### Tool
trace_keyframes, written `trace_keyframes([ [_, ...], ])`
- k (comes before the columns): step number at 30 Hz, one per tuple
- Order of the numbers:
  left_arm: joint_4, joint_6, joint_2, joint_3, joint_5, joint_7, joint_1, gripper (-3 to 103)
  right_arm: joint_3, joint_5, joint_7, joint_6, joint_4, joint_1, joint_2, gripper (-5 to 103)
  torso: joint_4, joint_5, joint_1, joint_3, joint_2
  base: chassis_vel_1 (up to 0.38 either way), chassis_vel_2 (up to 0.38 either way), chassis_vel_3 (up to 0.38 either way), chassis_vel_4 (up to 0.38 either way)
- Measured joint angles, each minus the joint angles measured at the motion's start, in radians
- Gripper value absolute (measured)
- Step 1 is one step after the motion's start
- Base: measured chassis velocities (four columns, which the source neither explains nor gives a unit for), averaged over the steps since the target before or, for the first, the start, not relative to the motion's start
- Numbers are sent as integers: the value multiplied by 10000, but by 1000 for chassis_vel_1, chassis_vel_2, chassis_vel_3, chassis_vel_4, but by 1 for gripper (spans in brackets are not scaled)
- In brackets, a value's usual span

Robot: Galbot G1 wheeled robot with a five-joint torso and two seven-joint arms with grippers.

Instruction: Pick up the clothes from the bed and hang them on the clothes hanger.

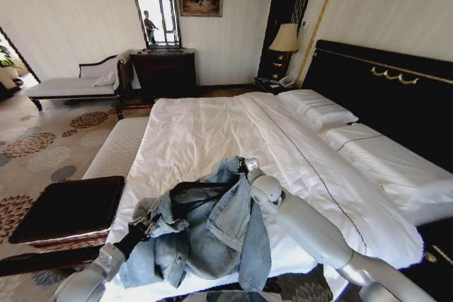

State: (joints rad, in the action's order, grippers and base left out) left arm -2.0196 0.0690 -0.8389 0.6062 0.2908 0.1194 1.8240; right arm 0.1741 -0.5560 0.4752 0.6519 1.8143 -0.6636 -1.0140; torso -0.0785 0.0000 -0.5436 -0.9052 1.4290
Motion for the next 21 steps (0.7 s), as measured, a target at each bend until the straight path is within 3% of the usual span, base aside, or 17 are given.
trace_keyframes([
  [14, 365, -201, -70, 133, 389, -129, -320, 19, -1133, -1470, -538, -294, 2341, -875, 1051, 3, 0, 0, 0, 1, 0, 0, 0, 0, 0],
  [21, 477, -482, -93, -441, 480, -284, -1120, 19, -1493, -2163, -894, -437, 4123, -2107, 1563, 3, 0, -1, 1, 1, 0, 0, 0, 0, 0],
])
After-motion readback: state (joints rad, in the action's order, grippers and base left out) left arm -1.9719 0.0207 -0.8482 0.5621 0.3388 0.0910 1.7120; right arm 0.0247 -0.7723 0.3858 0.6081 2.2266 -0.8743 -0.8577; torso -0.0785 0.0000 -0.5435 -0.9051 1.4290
